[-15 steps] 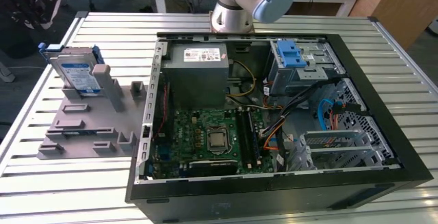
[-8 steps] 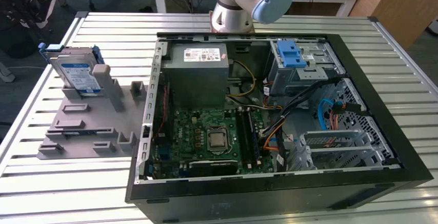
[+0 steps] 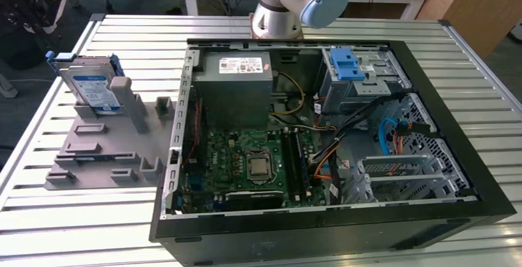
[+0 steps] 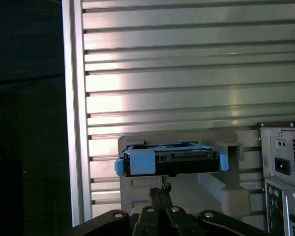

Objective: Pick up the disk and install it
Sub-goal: 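Pick up the disk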

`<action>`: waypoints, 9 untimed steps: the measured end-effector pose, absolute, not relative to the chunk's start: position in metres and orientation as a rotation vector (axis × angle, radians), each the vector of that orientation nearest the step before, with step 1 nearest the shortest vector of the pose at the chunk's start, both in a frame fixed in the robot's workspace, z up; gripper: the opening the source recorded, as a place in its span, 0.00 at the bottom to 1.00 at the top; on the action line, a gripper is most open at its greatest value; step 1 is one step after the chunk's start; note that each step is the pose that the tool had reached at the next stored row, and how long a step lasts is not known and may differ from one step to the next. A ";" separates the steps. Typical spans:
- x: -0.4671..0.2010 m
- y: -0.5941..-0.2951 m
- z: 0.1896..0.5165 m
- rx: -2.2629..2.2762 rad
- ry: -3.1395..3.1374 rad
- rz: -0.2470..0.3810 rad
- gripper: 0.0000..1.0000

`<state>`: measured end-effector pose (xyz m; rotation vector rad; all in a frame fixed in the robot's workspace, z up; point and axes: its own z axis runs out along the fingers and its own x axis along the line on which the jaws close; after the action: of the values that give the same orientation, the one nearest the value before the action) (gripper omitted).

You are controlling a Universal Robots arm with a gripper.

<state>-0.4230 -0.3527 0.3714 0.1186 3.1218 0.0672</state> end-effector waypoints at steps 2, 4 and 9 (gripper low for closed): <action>-0.423 -0.353 0.371 0.113 3.122 0.067 0.11; -0.423 -0.353 0.371 0.094 3.123 0.067 0.11; -0.423 -0.353 0.371 0.023 3.125 0.068 0.11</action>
<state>-0.4234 -0.3527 0.3714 0.0233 3.1253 0.0680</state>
